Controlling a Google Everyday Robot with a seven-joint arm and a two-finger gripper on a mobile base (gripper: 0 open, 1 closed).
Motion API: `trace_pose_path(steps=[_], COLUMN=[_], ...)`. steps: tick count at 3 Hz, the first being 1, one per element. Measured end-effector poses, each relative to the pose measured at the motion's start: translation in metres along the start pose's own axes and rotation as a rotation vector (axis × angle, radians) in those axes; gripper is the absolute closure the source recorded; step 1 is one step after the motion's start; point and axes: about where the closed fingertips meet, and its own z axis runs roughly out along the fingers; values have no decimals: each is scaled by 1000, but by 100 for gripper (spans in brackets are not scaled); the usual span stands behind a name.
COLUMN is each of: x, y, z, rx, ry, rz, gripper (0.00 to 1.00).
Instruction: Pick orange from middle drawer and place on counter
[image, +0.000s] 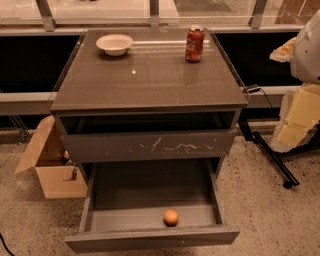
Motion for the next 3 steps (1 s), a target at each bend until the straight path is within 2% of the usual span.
trace_pose_path(steps=[1,2,3], x=[0,-8,-21], y=[0,15,45], z=[0,33,83], rx=[0,-48,-130], ry=[0,-52,-151], rz=[0,-29,-83], gripper=[0,0,0])
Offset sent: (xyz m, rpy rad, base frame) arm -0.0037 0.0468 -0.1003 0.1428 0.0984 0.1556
